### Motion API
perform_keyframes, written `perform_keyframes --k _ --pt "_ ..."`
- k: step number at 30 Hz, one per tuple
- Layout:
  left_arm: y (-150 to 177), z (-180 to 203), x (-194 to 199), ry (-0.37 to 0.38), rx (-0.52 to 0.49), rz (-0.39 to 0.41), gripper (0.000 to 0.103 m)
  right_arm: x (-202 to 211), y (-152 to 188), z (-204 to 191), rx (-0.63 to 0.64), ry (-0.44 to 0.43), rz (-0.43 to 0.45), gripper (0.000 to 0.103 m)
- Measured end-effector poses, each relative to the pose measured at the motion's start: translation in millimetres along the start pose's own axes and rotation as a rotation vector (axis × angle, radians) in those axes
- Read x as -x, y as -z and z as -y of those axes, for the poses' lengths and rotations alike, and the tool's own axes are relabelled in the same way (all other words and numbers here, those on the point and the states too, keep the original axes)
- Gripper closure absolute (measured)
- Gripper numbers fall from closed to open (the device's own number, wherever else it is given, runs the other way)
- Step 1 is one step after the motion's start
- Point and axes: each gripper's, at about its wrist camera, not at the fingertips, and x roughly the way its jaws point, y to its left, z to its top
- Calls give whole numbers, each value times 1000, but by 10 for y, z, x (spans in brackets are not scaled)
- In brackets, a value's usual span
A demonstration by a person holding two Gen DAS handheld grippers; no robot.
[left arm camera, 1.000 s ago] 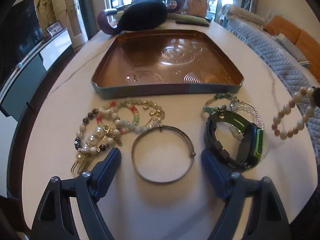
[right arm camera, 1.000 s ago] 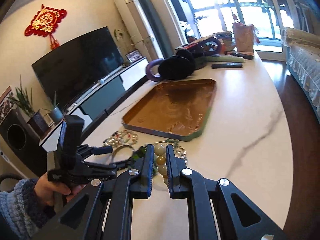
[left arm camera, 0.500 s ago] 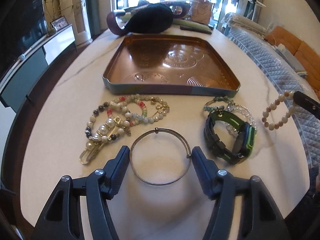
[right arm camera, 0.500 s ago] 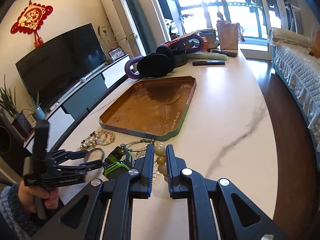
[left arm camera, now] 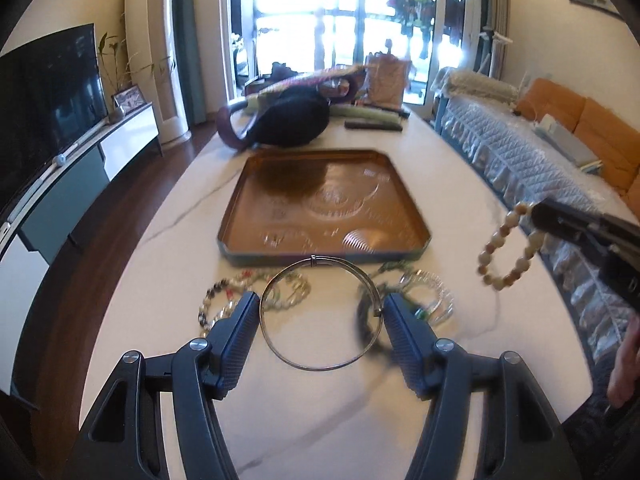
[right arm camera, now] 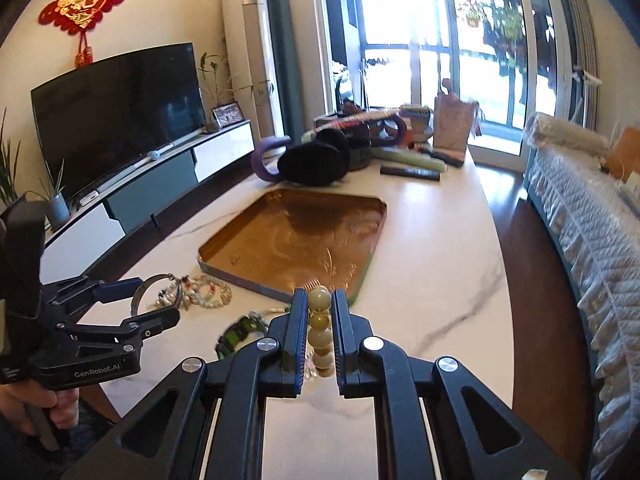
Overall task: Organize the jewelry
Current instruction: 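Carry the bead bracelet with the right tool while the left tool carries the bangle over the tray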
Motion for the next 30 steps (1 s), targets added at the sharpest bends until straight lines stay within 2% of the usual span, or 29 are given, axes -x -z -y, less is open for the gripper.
perform_keyframes --k 4,12,18,21,25,28,30 --pt "-251 59 246 24 1 61 39 145 -165 -95 33 8 44 92" --pt "-849 131 897 61 -29 263 39 480 -735 -230 62 -46 168 92" --pt "-1103 111 1106 77 -37 368 39 656 -1071 -408 97 -95 260 92" --pt "-1174 0 1029 97 -3 374 39 588 -1166 -444 87 -115 281 91" --pt "-1182 -154 789 128 33 350 39 335 -1205 -392 42 -190 245 91" --pt "-1111 -278 437 174 50 308 39 13 -1149 -372 49 -196 192 91" --pt "-1052 -389 134 177 66 255 39 -186 -1082 -363 66 -173 154 92"
